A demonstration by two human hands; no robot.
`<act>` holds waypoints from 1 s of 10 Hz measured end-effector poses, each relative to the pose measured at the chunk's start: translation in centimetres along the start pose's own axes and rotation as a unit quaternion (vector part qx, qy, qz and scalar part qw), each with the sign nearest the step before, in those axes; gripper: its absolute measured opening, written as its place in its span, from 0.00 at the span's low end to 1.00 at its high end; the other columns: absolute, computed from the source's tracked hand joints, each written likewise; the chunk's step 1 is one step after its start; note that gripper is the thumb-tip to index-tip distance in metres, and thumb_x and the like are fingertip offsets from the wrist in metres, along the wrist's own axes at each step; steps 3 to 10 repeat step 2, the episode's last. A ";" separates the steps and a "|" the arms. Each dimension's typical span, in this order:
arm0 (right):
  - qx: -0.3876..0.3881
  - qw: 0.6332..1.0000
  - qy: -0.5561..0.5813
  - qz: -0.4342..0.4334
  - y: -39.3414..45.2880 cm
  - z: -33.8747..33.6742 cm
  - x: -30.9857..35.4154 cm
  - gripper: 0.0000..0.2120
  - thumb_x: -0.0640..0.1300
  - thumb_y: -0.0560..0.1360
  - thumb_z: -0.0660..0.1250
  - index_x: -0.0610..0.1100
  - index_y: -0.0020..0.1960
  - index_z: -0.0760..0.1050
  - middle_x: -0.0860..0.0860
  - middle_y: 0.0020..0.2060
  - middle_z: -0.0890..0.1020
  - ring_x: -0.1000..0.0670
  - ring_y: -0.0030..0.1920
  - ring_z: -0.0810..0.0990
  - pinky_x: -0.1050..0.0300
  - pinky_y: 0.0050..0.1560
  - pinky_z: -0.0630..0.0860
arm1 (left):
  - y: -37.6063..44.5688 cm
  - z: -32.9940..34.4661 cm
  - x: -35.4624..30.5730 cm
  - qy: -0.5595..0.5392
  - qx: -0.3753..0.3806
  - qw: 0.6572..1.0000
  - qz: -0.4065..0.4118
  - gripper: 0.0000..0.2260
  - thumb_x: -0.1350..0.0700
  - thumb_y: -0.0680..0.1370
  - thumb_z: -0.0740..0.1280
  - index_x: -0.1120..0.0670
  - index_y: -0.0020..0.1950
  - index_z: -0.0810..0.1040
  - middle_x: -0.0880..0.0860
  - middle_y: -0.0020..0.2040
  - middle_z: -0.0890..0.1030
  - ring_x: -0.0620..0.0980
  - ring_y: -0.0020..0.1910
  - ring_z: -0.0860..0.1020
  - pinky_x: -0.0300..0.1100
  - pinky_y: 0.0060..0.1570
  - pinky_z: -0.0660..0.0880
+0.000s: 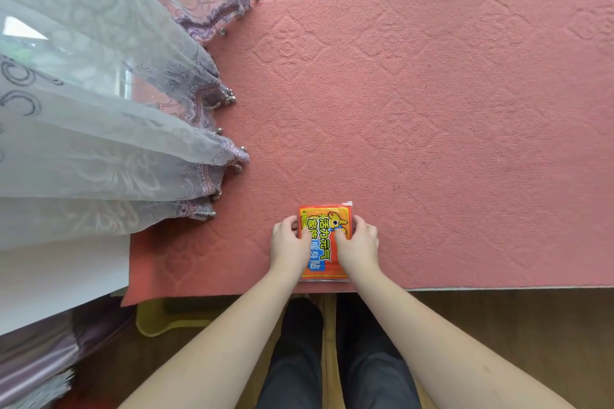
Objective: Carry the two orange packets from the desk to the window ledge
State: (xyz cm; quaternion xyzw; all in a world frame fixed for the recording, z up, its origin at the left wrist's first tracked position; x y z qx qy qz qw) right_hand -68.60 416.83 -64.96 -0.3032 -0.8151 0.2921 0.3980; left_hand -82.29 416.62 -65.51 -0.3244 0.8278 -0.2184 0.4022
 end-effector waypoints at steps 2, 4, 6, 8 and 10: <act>0.015 1.000 0.006 0.001 -0.5 -1.3 0.1 0.28 0.47 0.77 0.65 0.42 0.75 0.65 0.40 0.69 0.70 0.41 0.69 0.70 0.42 0.71 0.66 | 0.2 -1.2 0.1 -0.025 0.001 1.000 -0.016 0.18 0.57 0.79 0.64 0.58 0.69 0.73 0.57 0.64 0.77 0.50 0.55 0.78 0.42 0.55 0.71; 0.015 1.000 0.006 0.001 -0.5 -1.3 0.1 0.28 0.47 0.77 0.65 0.42 0.75 0.65 0.40 0.69 0.70 0.41 0.69 0.70 0.42 0.71 0.66 | 0.2 -1.2 0.1 -0.025 0.001 1.000 -0.016 0.18 0.57 0.79 0.64 0.58 0.69 0.73 0.57 0.64 0.77 0.50 0.55 0.78 0.42 0.55 0.71; 0.015 1.000 0.006 0.001 -0.5 -1.3 0.1 0.28 0.47 0.77 0.65 0.42 0.75 0.65 0.40 0.69 0.70 0.41 0.69 0.70 0.42 0.71 0.66 | 0.2 -1.2 0.1 -0.025 0.001 1.000 -0.016 0.18 0.57 0.79 0.64 0.58 0.69 0.73 0.57 0.64 0.77 0.50 0.55 0.78 0.42 0.55 0.71; 0.015 1.000 0.006 0.001 -0.5 -1.3 0.1 0.28 0.47 0.77 0.65 0.42 0.75 0.65 0.40 0.69 0.70 0.41 0.69 0.70 0.42 0.71 0.66 | 0.2 -1.2 0.1 -0.025 0.001 1.000 -0.016 0.18 0.57 0.79 0.64 0.58 0.69 0.73 0.57 0.64 0.77 0.50 0.55 0.78 0.42 0.55 0.71; 0.015 1.000 0.006 0.001 -0.5 -1.3 0.1 0.28 0.47 0.77 0.65 0.42 0.75 0.65 0.40 0.69 0.70 0.41 0.69 0.70 0.42 0.71 0.66 | 0.2 -1.2 0.1 -0.025 0.001 1.000 -0.016 0.18 0.57 0.79 0.64 0.58 0.69 0.73 0.57 0.64 0.77 0.50 0.55 0.78 0.42 0.55 0.71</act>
Point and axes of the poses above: each hand's wrist, its own y-axis towards the middle knuckle, its own z-axis out of the palm, x = y × z, the point moved 2 cm from there along y, towards the middle knuckle
